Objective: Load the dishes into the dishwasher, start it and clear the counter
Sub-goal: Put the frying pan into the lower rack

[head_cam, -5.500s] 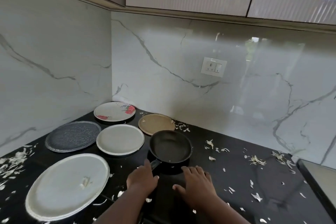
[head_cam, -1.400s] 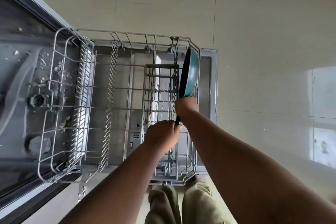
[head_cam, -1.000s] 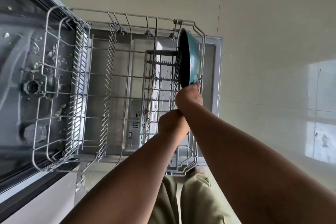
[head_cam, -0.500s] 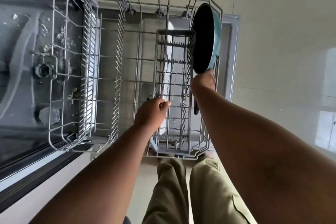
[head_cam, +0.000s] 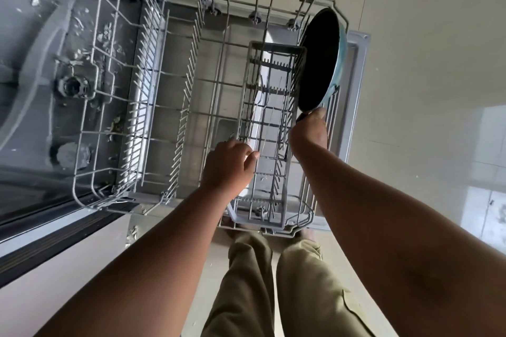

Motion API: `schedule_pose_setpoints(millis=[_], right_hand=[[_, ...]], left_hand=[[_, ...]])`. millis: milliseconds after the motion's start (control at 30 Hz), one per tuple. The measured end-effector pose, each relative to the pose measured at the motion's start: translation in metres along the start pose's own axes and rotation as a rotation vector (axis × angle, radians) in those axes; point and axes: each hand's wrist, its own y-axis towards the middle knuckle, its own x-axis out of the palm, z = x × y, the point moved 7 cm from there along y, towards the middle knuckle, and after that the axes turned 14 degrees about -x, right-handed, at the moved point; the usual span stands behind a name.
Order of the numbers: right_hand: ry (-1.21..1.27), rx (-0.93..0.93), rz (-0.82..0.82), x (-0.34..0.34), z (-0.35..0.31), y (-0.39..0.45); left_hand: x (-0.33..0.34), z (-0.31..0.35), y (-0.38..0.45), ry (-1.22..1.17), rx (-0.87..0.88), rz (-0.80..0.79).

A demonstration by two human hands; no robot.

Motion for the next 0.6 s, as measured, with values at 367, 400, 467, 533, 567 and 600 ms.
schedule_pose_setpoints(millis=[367,400,467,533,567,600], right_hand=[[-0.764,-0.691,-0.395,0.020,-0.026,-0.110],[-0.812,-0.758,-0.425,0.024,-0.028,-0.119],[-0.866,-0.881,-0.452,0.029,-0.035,-0.138],[-0.884,-0.947,-0.464,0.032,-0.040,-0.155],[-0.891,-0.966,-0.474,0.033,-0.042,-0.163],[-0.902,-0.983,-0.489,0.034,-0.044,-0.172]], left_hand=[[-0.028,-0.030,-0.045,0.238,-0.203,0.074],[-0.034,-0.032,-0.052,0.230,-0.204,0.103],[-0.045,-0.037,-0.069,0.215,-0.223,0.157],[-0.048,-0.046,-0.088,0.195,-0.276,0.170],[-0.048,-0.053,-0.098,0.182,-0.312,0.171],[-0.048,-0.060,-0.108,0.172,-0.351,0.171]])
